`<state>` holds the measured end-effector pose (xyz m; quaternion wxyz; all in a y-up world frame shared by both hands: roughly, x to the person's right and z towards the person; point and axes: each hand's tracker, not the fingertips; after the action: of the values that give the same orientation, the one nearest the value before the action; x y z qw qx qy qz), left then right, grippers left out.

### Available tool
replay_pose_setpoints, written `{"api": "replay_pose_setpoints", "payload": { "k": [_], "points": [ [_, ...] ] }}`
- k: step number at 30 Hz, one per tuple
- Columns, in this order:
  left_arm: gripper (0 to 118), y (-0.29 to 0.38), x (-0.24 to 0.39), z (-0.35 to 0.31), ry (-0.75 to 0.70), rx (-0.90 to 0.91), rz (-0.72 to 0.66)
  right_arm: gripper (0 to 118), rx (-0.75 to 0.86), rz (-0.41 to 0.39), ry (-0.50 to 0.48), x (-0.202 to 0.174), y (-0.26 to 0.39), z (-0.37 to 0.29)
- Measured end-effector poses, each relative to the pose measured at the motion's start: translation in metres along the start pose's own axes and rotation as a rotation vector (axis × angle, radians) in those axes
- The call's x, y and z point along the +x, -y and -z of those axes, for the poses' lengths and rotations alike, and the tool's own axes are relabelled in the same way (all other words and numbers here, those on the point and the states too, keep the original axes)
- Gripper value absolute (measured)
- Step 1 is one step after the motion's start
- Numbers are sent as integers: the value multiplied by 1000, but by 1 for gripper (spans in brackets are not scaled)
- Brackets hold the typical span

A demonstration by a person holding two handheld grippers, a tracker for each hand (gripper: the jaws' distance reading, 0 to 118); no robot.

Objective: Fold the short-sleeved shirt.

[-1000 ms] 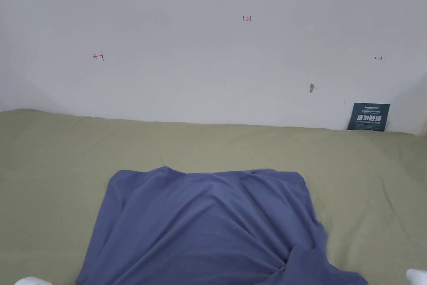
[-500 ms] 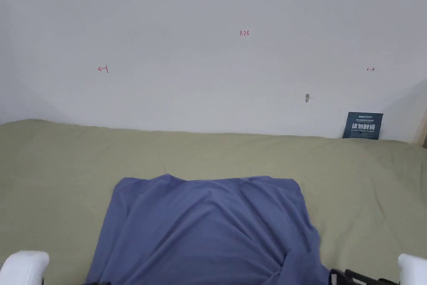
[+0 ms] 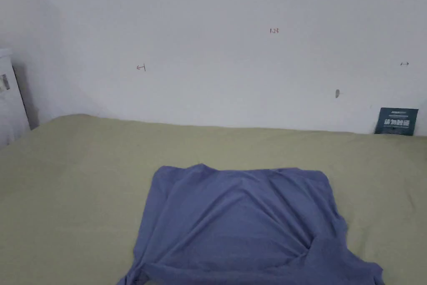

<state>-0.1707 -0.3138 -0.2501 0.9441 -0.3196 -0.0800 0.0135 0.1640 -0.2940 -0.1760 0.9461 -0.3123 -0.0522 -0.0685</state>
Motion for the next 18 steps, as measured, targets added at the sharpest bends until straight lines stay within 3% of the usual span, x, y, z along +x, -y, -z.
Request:
{"api": "replay_pose_setpoints", "payload": {
  "k": [2,3,4,5,6,7,16,17,18],
  "points": [
    [1,1,-12,9,-12,-13,-49,0,5,19,-12,1,-4,2],
    [9,-5,-18,13,-27,-7,-88,0,3,28,-18,2,-7,3],
    [31,-10,-25,19,-22,11,-114,0,5,34,-22,10,-13,4],
    [75,-17,-32,26,-47,31,-129,0,16,41,-23,12,-16,5],
    [98,-22,-38,35,-53,37,-125,0,25,49,-25,14,-19,6],
    [107,-32,-44,47,-49,19,-121,0,29,61,-24,17,-22,7],
    [106,-65,-59,149,-81,-182,45,0,12,146,41,59,-36,41],
    [99,-68,-60,153,-83,-203,52,0,11,173,50,66,-39,48],
    [78,-71,-61,154,-84,-177,48,0,17,191,64,73,-42,55]
  ]
}}
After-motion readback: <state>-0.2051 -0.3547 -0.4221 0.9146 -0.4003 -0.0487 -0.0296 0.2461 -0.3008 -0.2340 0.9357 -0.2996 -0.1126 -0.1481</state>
